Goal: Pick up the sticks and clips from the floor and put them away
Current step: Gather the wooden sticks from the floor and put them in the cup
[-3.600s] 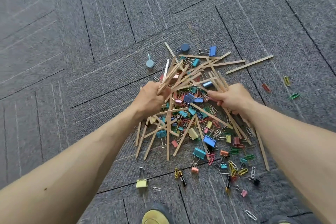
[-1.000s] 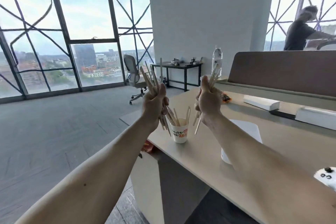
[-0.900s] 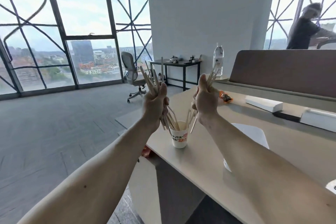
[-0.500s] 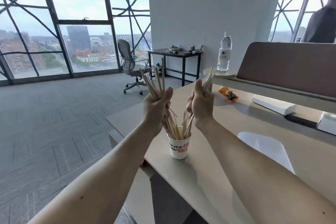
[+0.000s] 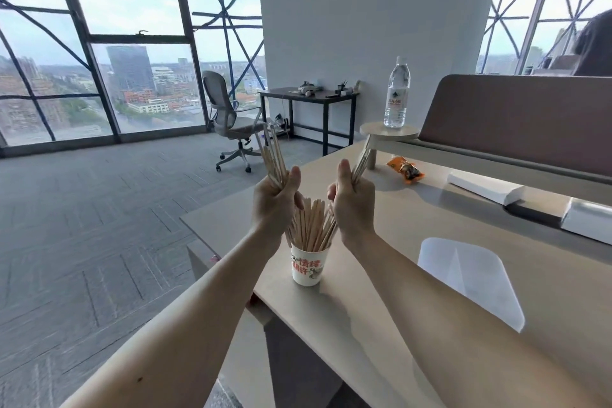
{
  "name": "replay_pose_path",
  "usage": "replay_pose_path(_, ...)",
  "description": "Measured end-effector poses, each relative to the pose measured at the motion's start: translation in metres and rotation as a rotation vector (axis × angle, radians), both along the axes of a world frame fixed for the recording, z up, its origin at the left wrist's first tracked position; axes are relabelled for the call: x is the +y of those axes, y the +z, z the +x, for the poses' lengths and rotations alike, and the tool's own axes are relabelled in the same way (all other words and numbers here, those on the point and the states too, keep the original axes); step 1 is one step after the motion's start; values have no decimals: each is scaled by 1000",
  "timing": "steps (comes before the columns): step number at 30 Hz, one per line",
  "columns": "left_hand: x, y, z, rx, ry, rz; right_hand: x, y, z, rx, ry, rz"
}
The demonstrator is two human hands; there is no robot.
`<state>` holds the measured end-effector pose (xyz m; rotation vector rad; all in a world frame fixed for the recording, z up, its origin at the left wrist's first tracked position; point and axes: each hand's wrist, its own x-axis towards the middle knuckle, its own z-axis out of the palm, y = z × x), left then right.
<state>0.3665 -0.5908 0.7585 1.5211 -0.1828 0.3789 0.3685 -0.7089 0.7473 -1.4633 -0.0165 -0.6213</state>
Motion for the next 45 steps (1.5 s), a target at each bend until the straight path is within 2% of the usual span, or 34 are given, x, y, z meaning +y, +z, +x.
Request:
replay_pose_path(10, -2, -7, 2, 37, -61, -82, 4, -2, -7, -64, -44, -103)
replay_pose_path(14, 0, -10, 1, 41, -77, -154, 8, -6, -3, -28, -66, -88)
replay_pose_path(19, -2, -5, 3, 7, 25, -219, 14, -7, -2, 15, 31, -61)
replay_pose_path(22, -3, -3, 8, -14, 64, -247, 14, -10, 2, 32, 10, -58)
replay_pose_path(29, -8, 6, 13, -13, -3, -333, 10, -11, 9, 40, 25, -78)
replay_pose_path(36, -15, -9, 6, 50, -12, -161, 14, -21, 10, 51, 25, -125)
replay_pose_path(41, -18, -11, -2, -96, 51, 26, 15, -27, 10, 48, 22, -123)
replay_pose_path(45, -9, -22, 10, -203, 192, 276, 10, -32, 10, 98, 90, -80)
